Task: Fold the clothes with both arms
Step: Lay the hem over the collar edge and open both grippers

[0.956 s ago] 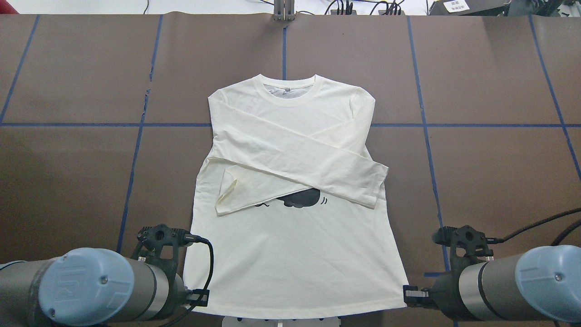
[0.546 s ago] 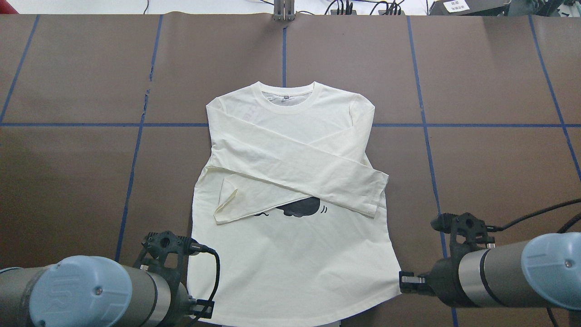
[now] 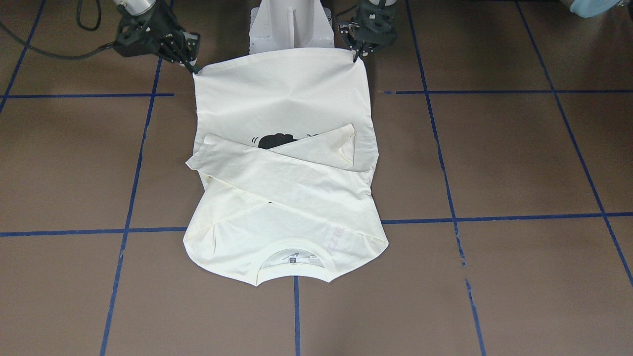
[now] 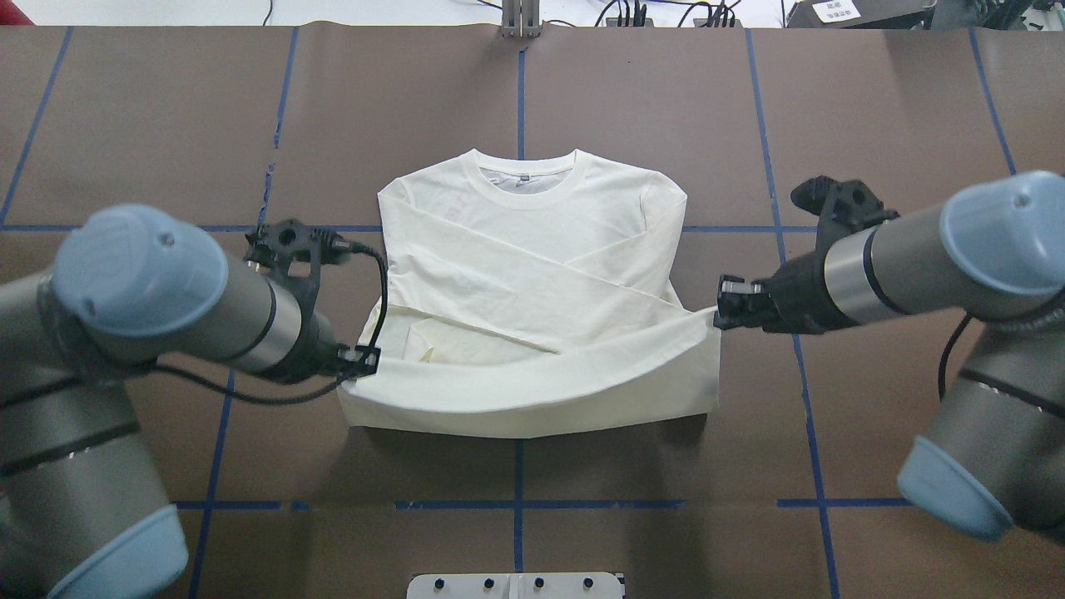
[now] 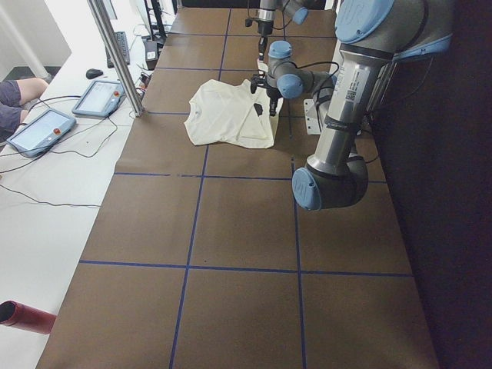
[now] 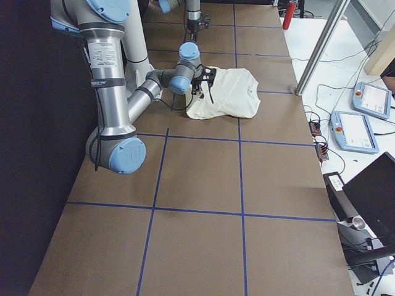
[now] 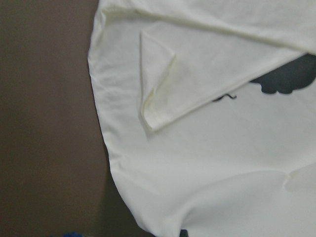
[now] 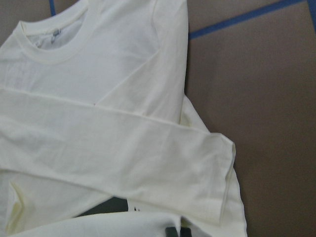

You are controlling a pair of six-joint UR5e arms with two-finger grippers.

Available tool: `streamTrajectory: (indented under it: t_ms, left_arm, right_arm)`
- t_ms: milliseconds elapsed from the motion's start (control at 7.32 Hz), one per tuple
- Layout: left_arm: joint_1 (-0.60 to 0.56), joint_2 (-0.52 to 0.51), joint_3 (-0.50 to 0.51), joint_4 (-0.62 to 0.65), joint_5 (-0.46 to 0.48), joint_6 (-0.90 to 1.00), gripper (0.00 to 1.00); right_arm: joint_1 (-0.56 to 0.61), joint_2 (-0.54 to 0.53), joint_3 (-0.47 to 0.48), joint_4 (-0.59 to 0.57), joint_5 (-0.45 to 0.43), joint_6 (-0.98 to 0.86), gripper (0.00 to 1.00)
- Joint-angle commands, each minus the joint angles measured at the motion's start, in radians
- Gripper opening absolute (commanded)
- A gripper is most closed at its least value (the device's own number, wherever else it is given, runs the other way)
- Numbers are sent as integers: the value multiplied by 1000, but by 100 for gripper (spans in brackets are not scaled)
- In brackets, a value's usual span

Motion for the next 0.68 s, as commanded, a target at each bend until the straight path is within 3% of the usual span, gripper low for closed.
streamTrajectory:
  t_ms: [0, 137, 273, 546]
  left_arm:
    - [-171, -149, 299, -118, -57, 73, 0]
    - [-223, -184, 437, -241, -58, 74, 0]
    - [-239, -226, 574, -339, -54, 74, 0]
    - [-245, -237, 697, -452, -46, 74, 0]
  right_arm:
    - [174, 220, -324, -1, 75, -82, 0]
    - [199, 365, -529, 1, 73, -88, 0]
    - [201, 437, -638, 2, 67, -90, 0]
    - [201, 448, -704, 45, 63, -91, 0]
